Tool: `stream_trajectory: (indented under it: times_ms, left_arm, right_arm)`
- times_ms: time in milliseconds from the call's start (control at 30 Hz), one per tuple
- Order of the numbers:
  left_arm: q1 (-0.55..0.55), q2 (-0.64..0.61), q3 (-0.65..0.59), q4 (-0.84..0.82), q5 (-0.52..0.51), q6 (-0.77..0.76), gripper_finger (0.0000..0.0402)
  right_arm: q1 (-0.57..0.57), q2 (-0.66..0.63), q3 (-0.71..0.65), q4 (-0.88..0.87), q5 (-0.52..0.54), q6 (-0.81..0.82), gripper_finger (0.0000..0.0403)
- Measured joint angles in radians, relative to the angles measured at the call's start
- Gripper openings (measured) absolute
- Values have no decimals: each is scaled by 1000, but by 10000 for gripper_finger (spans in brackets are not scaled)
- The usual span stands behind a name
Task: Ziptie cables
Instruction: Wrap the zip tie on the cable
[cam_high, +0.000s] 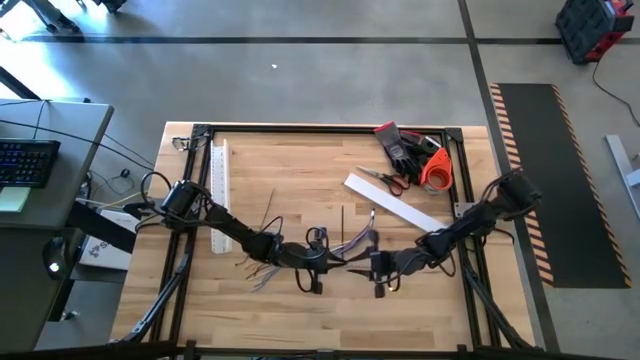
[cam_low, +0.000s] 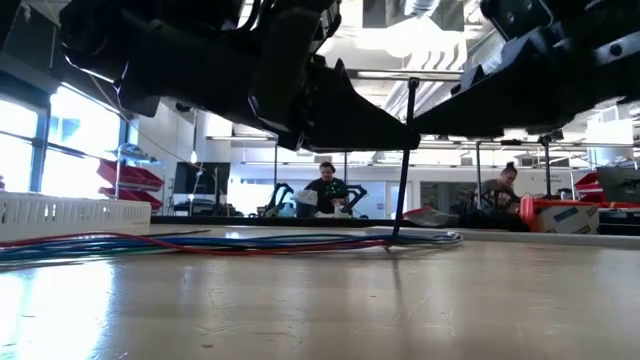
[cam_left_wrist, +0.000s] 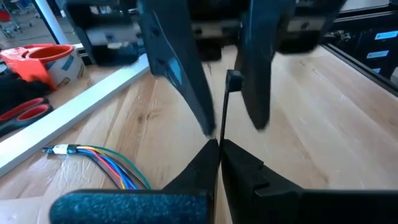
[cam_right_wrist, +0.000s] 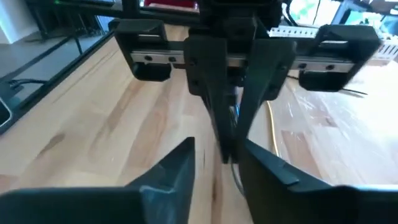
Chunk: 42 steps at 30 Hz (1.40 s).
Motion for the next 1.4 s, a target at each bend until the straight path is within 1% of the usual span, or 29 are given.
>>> stream_trajectory:
  times_ms: [67, 167, 233, 300, 367, 433, 467, 533, 667, 733, 833, 933, 1000, 1067, 1133, 1200, 1267, 1333, 1400]
  left_arm:
    - [0, 0, 0, -7, 1, -12, 0]
    - [0, 0, 0, -21, 1, -20, 0]
    - [0, 0, 0, -23, 1, -20, 0]
    - [0, 0, 0, -23, 1, -20, 0]
    - [0, 0, 0, -23, 1, -20, 0]
    - [0, 0, 0, -23, 1, -26, 0]
    - [0, 0, 0, -23, 1, -27, 0]
    - [-1, 0, 0, -23, 0, -28, 0]
    - [-1, 0, 0, -25, 0, -28, 0]
    - [-2, 0, 0, -30, 0, -28, 0]
    - [-4, -1, 0, -27, 0, -28, 0]
    - [-4, -1, 0, -35, 0, -31, 0]
    - [-5, -1, 0, -46, -1, -44, 0]
    - [-5, -1, 0, -61, -1, -54, 0]
    - [-5, -1, 0, -69, -1, -55, 0]
    - [-9, -1, 0, -76, -2, -62, 0]
    - [-12, -1, 0, -78, -2, -62, 0]
    - [-16, -1, 0, -79, -2, -62, 0]
    - [-18, -1, 0, -86, -2, -62, 0]
  right_arm:
    - [0, -62, 0, -60, -1, 33, 123]
    - [0, -162, 0, -104, 6, 76, 125]
    - [0, -212, 1, -102, 12, 74, 114]
    - [0, -232, 22, -124, 8, 51, 88]
    - [-4, -223, 54, -166, -18, 22, 50]
    - [-13, -186, 100, -208, -58, 13, 15]
    - [-17, -163, 123, -232, -66, 21, 9]
    - [-30, -116, 173, -285, -54, 64, 9]
    - [-49, -50, 249, -476, -16, 139, 2]
    - [-49, -35, 265, -511, -14, 155, 2]
    - [-47, -34, 278, -504, -9, 133, 1]
    - [-49, -71, 282, -492, 5, 131, 1]
    - [-63, -101, 282, -503, 25, 159, 1]
    - [-97, -118, 282, -574, 51, 212, 1]
    - [-145, -120, 281, -673, 52, 275, 1]
    - [-202, -116, 263, -716, 21, 334, 5]
    - [-267, -108, 212, -680, -45, 377, 20]
    - [-332, -95, 145, -621, -106, 417, 45]
    - [-393, -88, 74, -530, -132, 444, 77]
